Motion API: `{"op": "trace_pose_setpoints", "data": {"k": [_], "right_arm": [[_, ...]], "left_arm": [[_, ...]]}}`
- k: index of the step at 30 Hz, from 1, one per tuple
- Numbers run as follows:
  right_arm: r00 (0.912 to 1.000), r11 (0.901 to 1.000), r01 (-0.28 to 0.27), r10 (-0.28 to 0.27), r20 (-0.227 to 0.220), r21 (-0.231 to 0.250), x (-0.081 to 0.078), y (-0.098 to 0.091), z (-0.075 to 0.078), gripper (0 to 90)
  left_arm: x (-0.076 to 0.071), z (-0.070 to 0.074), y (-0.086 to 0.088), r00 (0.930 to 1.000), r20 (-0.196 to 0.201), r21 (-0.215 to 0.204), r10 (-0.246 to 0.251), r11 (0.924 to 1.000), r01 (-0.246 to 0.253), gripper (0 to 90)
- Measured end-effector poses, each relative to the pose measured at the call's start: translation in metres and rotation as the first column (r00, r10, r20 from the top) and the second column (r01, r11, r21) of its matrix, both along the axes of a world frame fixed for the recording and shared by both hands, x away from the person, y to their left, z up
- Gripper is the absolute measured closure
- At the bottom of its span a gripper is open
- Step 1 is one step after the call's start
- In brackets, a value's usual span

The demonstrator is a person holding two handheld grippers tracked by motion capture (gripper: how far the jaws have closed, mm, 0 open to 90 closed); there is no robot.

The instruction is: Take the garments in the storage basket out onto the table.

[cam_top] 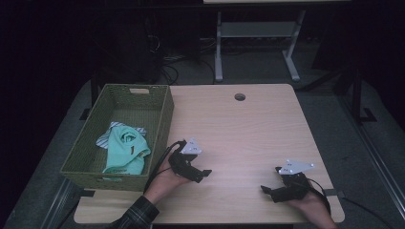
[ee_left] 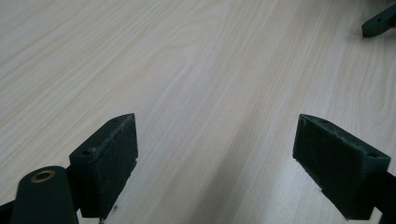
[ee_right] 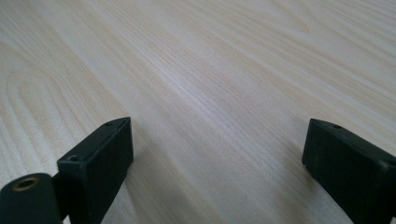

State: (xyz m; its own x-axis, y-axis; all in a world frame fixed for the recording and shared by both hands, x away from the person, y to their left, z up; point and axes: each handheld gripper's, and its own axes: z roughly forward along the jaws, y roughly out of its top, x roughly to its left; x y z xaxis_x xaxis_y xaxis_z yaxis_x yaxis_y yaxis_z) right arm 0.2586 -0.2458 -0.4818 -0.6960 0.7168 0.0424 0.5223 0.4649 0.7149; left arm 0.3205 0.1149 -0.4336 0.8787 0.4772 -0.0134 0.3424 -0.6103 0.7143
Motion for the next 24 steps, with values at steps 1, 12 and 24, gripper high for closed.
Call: {"op": "trace_pose_setpoints", "data": {"k": [1, 12, 24], "right_arm": [[1.0000, 1.0000, -0.001, 0.001, 0.000, -0.001, 0.000, 0.000, 0.000, 8.6], [1.0000, 1.0000, -0.001, 0.001, 0.002, -0.002, 0.000, 0.000, 0.000, 8.5], [1.0000, 1.0000, -0.004, 0.004, 0.001, -0.001, 0.000, 0.000, 0.000, 8.6]], "left_arm": [[0.000, 0.002, 0.000, 1.0000, 0.001, 0.004, -0.002, 1.0000, 0.001, 13.4], [0.002, 0.009, 0.000, 1.0000, -0.005, 0.000, -0.001, 1.0000, 0.001, 13.4], [0.002, 0.019, -0.001, 0.9999, -0.012, 0.017, -0.012, 0.9998, 0.012, 13.4]]}}
